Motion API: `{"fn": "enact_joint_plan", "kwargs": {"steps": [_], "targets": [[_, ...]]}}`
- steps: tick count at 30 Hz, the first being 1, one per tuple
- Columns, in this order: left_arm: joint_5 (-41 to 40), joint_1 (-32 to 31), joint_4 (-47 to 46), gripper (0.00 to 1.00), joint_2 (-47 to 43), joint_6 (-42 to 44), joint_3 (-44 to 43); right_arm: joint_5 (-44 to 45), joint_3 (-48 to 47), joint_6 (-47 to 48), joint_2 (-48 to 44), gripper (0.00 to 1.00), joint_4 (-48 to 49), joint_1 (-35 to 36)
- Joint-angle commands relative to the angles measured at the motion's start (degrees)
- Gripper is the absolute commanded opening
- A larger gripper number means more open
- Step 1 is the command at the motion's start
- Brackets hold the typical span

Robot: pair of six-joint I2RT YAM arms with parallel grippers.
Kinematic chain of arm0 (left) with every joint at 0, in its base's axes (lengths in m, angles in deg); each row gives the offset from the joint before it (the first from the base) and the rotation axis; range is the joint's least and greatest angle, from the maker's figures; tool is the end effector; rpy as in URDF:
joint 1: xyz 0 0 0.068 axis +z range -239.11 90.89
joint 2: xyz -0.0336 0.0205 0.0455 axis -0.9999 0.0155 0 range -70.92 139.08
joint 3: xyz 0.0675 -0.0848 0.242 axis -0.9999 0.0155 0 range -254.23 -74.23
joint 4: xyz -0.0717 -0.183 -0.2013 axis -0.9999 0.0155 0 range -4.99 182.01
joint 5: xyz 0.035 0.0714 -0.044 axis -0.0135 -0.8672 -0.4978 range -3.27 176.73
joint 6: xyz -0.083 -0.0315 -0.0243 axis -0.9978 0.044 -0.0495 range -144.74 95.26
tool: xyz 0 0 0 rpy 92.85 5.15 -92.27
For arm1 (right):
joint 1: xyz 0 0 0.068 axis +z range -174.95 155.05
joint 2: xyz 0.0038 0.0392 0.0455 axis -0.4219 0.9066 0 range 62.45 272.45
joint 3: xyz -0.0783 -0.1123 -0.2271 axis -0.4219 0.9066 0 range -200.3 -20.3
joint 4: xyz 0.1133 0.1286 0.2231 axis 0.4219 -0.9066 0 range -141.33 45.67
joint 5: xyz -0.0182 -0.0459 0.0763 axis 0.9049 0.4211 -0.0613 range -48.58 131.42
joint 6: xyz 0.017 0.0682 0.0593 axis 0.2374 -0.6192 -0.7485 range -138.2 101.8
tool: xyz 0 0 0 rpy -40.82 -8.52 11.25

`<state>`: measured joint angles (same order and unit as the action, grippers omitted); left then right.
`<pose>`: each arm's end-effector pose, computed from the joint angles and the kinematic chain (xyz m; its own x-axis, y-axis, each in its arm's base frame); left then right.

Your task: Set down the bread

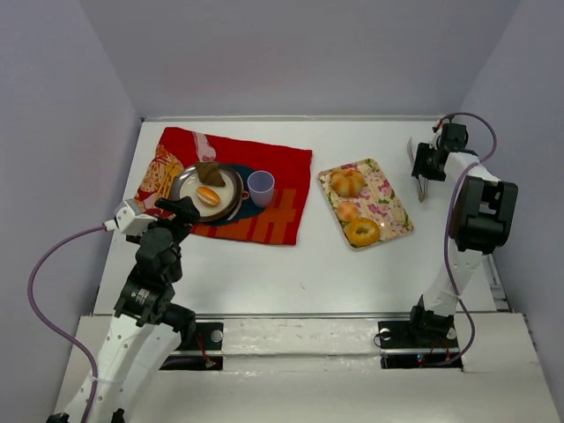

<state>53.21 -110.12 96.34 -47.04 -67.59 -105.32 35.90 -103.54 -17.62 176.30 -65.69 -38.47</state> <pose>0.1889 -0.0236 0.2997 0.0972 -0.6447 -0.7583 -0.2034 0.7329 -0.6492 0.4679 -0.1042 0.1410 -0.7676 0.1739 -0.6169 0.1670 0.9835 0.0695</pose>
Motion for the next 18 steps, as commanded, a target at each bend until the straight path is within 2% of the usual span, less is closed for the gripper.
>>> {"fn": "enact_joint_plan", "kwargs": {"steps": [1, 2, 7, 8, 14, 18], "targets": [[-1.81, -0.17, -3.42, 0.99, 0.38, 0.66, 0.59, -1.42, -8.14, -0.31, 3.39, 0.58, 2.03, 0.16], [-1.9, -0.17, -3.16, 0.99, 0.47, 0.66, 0.51, -1.86, -9.21, -0.4, 4.1, 0.65, 1.94, 0.16], [-1.9, -0.17, -3.07, 0.99, 0.55, 0.93, 0.33, -4.94, -14.92, -0.32, 7.44, 0.8, 0.8, 0.16], [-1.9, -0.17, -2.9, 0.99, 0.64, 0.93, 0.24, -4.94, -16.5, -0.32, 8.23, 0.99, 0.19, 0.16], [-1.99, -0.17, -2.72, 0.99, 0.64, 0.93, -0.02, -2.75, -15.55, -0.4, 4.03, 1.0, -1.31, 0.16], [-1.9, -0.17, -2.72, 0.99, 0.73, 0.93, -0.02, -1.08, -10.65, -4.17, -4.4, 1.0, -0.96, 0.16]]}}
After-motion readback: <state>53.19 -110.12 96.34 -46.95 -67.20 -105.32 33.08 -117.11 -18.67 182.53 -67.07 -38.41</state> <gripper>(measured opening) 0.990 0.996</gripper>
